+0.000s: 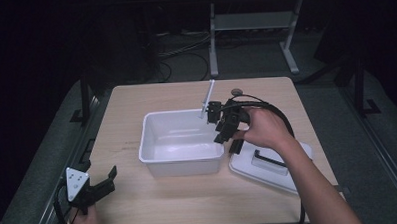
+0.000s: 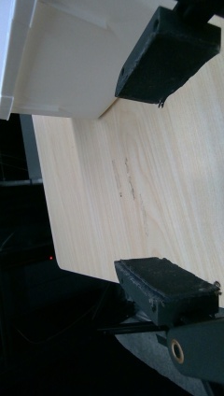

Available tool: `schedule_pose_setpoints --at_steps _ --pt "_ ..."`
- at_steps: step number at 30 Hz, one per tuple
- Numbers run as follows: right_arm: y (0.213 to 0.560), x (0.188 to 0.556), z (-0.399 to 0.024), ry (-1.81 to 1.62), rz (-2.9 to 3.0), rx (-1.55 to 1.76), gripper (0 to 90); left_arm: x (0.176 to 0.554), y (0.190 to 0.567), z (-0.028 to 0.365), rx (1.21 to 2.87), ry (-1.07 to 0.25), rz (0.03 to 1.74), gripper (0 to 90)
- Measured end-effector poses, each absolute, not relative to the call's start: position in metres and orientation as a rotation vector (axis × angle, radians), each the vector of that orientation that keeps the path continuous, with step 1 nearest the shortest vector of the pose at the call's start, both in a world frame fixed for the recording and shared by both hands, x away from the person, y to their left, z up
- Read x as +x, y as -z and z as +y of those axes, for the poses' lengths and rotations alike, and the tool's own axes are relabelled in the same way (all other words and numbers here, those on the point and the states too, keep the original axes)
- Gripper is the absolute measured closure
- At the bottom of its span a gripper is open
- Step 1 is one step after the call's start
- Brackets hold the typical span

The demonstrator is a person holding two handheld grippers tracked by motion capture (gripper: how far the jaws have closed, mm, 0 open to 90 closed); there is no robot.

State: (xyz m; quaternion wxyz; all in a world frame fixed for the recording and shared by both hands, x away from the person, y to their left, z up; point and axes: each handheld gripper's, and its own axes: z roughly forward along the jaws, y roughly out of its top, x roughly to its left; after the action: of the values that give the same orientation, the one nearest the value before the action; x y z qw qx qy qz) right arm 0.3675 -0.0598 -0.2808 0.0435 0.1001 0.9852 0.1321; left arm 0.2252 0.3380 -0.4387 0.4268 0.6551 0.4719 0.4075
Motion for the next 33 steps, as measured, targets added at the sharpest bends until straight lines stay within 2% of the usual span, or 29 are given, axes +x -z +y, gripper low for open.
schedule_pose_setpoints --at_steps 14,33 --pt "0.284 0.363 -0.108 -0.409 2.966 0.429 56.8 0.226 0.439 0.335 1.644 -1.02 1.175 13.8" --pt "0.334 0.356 -0.168 -0.406 2.957 0.617 54.2 0.226 0.439 0.335 1.647 -1.026 1.173 13.8"
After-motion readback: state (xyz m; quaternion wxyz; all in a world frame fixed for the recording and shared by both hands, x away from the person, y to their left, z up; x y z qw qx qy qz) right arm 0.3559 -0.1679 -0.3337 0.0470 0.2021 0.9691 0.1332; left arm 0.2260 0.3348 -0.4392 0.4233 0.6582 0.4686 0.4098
